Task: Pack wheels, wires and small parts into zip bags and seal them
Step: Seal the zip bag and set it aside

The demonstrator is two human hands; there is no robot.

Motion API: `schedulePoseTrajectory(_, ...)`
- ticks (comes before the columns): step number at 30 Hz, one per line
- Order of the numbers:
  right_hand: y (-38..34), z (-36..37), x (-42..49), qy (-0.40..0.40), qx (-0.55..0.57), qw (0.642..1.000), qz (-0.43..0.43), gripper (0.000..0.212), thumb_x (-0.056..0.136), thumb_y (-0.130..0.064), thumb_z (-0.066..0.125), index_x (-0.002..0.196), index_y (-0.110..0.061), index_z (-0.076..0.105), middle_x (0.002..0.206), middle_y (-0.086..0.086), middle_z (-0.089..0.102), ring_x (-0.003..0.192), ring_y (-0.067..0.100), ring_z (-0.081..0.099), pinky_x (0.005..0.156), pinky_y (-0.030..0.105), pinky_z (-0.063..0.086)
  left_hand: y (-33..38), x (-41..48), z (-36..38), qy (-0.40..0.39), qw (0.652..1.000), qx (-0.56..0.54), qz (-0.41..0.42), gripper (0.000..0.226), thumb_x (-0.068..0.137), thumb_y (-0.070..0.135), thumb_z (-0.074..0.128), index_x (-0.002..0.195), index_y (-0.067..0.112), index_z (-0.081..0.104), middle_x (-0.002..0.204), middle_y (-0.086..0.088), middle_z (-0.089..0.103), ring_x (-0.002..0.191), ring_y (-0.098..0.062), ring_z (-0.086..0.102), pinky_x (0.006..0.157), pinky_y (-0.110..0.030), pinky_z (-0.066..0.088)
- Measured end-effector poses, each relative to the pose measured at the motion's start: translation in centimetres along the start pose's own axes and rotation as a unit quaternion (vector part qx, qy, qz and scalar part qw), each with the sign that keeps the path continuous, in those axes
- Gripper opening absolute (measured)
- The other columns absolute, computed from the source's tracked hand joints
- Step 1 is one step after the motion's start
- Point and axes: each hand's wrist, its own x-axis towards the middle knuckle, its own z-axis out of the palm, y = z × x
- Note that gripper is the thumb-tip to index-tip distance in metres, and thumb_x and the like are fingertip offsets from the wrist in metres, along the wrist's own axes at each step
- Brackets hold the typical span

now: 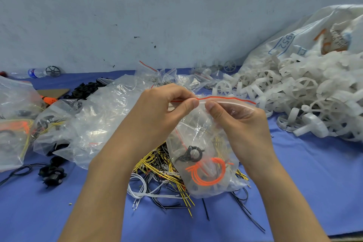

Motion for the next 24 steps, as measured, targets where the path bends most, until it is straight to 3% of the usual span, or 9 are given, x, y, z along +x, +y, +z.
schedulePoseTrajectory(6,0.15,0.06,0.02,-0.005,-0.002,1.000,-0.003,0.011,0.087,-0.021,0.074,0.082,-0.029,0.080,0.083,-0.009,0.077,0.074,-0.001,0.067,0.064,0.009,0.047,0.22,-0.10,0.32,0.007,1.000,0.011,-0.004,0.009,0.091,0.024,0.068,0.082,0.025,0.068,0.077,0.019,0.065,0.077,0.007,0.061,0.069,-0.004,0.038)
schedulePoseTrajectory(11,0.29,0.34,0.06,-0.002,-0.009,1.000,-0.008,0.018,0.088,-0.017,0.073,0.077,-0.031,0.079,0.077,-0.012,0.075,0.068,-0.003,0.064,0.062,0.009,0.045,0.32,-0.06,0.80,0.021,1.000,0.009,-0.016,0.006,0.089,0.021,0.068,0.083,0.021,0.069,0.078,0.014,0.067,0.075,0.002,0.062,0.073,-0.013,0.043)
schedulePoseTrajectory(15,0.09,-0.01,0.07,-0.007,0.003,1.000,-0.002,0.017,0.088,-0.018,0.073,0.077,-0.030,0.080,0.076,-0.013,0.075,0.065,-0.005,0.063,0.060,0.009,0.045,0.18,-0.02,0.66,0.022,1.000,0.001,-0.021,0.007,0.091,0.026,0.067,0.090,0.022,0.072,0.084,0.016,0.068,0.082,0.003,0.063,0.074,-0.009,0.042)
schedulePoseTrajectory(20,0.00,-0.08,0.08,-0.017,0.004,1.000,-0.007,0.018,0.086,-0.016,0.075,0.078,-0.031,0.080,0.076,-0.015,0.074,0.064,-0.004,0.062,0.058,0.009,0.045,-0.01,-0.01,0.25,0.002,0.999,-0.012,-0.030,0.014,0.092,0.030,0.065,0.098,0.021,0.075,0.093,0.012,0.071,0.092,-0.002,0.065,0.085,-0.026,0.049)
schedulePoseTrajectory(24,0.19,-0.06,0.10,-0.012,0.009,1.000,-0.010,0.017,0.086,-0.015,0.075,0.079,-0.029,0.080,0.078,-0.013,0.076,0.065,-0.004,0.063,0.060,0.008,0.045,0.15,0.06,0.18,0.000,0.999,-0.012,-0.031,0.015,0.092,0.028,0.066,0.100,0.020,0.075,0.095,0.012,0.071,0.092,0.001,0.065,0.085,-0.020,0.049)
